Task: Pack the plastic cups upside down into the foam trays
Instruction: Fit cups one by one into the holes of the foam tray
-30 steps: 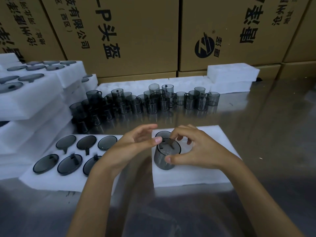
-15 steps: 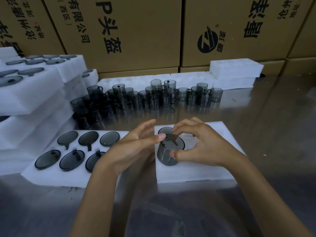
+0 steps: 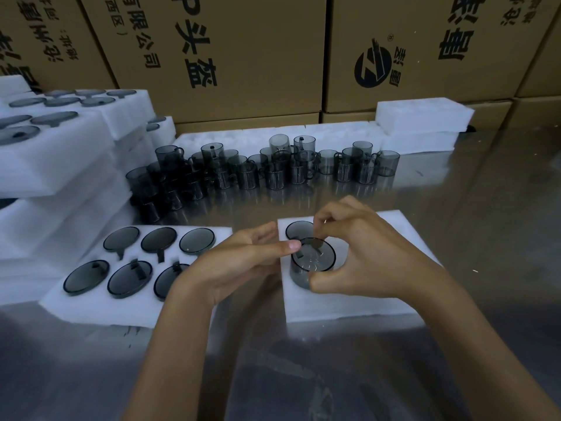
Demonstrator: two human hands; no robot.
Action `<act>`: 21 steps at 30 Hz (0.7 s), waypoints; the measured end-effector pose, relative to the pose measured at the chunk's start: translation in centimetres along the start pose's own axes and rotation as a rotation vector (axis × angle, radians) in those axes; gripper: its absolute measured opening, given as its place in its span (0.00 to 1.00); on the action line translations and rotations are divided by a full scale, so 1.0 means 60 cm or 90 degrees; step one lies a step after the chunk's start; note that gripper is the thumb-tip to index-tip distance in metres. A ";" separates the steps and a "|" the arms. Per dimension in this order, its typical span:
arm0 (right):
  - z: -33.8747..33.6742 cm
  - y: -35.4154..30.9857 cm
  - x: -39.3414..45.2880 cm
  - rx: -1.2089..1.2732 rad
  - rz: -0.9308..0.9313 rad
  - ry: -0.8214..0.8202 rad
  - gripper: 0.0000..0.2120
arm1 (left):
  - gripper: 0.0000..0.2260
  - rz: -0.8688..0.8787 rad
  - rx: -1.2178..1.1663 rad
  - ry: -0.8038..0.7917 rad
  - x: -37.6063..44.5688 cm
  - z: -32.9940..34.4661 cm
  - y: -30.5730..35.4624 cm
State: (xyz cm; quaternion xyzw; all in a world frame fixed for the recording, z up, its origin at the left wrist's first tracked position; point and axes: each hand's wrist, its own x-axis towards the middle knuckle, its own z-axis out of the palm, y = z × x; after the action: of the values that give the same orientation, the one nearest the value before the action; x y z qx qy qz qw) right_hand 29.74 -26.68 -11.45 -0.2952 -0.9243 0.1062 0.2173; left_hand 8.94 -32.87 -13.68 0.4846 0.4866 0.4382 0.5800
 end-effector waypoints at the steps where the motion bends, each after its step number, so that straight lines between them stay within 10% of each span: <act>1: 0.002 0.000 0.000 0.000 0.001 -0.009 0.24 | 0.13 -0.002 -0.004 -0.002 -0.001 0.001 0.002; 6: 0.003 0.015 -0.009 0.081 0.056 -0.089 0.31 | 0.41 -0.011 0.155 0.119 -0.003 -0.005 -0.001; 11: 0.035 0.013 -0.056 0.000 0.044 -0.078 0.40 | 0.24 0.187 0.430 0.176 -0.023 0.040 -0.039; 21: 0.068 -0.007 -0.077 -0.177 0.046 -0.077 0.42 | 0.22 0.159 0.422 0.164 -0.031 0.062 -0.083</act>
State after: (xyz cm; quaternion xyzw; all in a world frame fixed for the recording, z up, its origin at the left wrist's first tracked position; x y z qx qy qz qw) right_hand 31.02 -30.06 -16.48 -0.3487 -0.9302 0.0025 0.1147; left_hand 12.55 -35.92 -18.14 0.6424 0.6082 0.3817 0.2677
